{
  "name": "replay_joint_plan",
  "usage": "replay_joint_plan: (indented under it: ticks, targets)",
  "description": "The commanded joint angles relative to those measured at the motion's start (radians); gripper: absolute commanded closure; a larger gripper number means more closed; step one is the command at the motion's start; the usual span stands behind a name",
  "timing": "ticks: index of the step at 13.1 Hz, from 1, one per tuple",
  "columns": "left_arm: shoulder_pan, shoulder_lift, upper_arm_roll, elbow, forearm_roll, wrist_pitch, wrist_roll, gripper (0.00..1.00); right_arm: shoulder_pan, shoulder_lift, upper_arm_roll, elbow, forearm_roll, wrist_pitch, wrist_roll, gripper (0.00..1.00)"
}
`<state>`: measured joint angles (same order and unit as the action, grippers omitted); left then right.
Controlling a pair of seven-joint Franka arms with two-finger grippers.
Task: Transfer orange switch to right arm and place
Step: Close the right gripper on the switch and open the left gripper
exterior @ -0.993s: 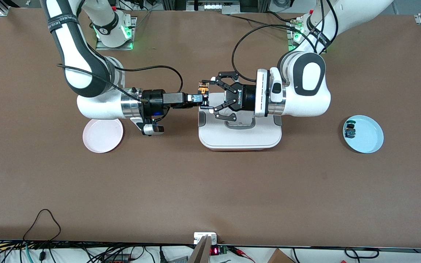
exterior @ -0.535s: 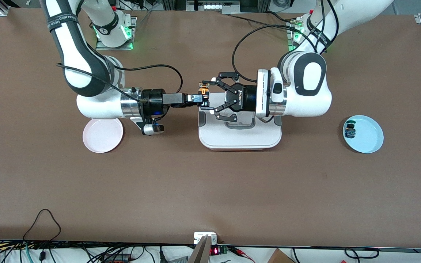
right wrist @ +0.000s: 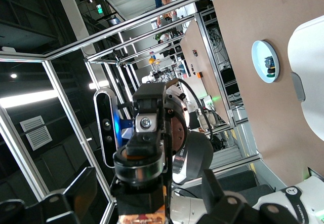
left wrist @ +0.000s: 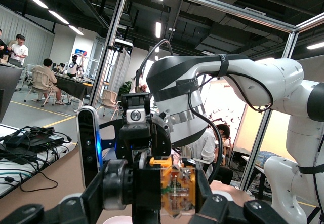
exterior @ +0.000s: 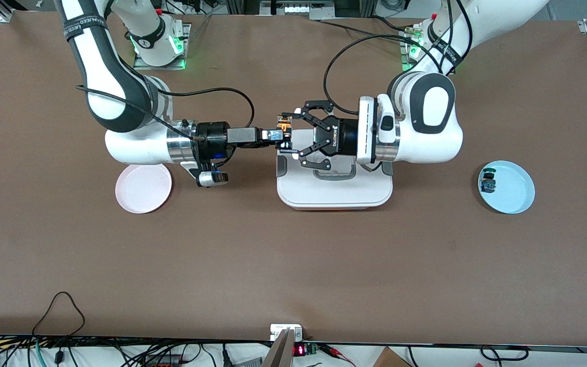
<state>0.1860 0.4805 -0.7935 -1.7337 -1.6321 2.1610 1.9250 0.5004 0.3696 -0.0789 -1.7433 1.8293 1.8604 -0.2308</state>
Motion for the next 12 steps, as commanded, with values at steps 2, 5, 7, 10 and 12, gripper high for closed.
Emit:
replay_joint_plan:
  ticks: [2, 5, 7, 10, 12]
  targets:
    - [-0.002, 0.007, -0.009, 0.014, -0.041, 0.01, 0.025, 0.85, 0.015, -0.035, -0.004, -0.025, 0.013, 0.002, 0.008, 0.33]
    - [-0.002, 0.007, -0.01, 0.014, -0.052, 0.01, 0.025, 0.85, 0.014, -0.047, -0.004, -0.025, 0.011, 0.002, 0.011, 0.93]
    - [-0.002, 0.006, -0.009, 0.014, -0.052, 0.01, 0.025, 0.85, 0.01, -0.05, -0.004, -0.022, 0.013, 0.002, 0.011, 1.0]
    - [0.0, 0.006, -0.01, 0.014, -0.052, 0.01, 0.025, 0.85, 0.012, -0.052, -0.004, -0.022, 0.013, 0.002, 0.011, 1.0]
    - [0.0, 0.004, -0.009, 0.014, -0.052, 0.01, 0.026, 0.55, 0.014, -0.052, -0.004, -0.022, 0.013, 0.002, 0.01, 1.0]
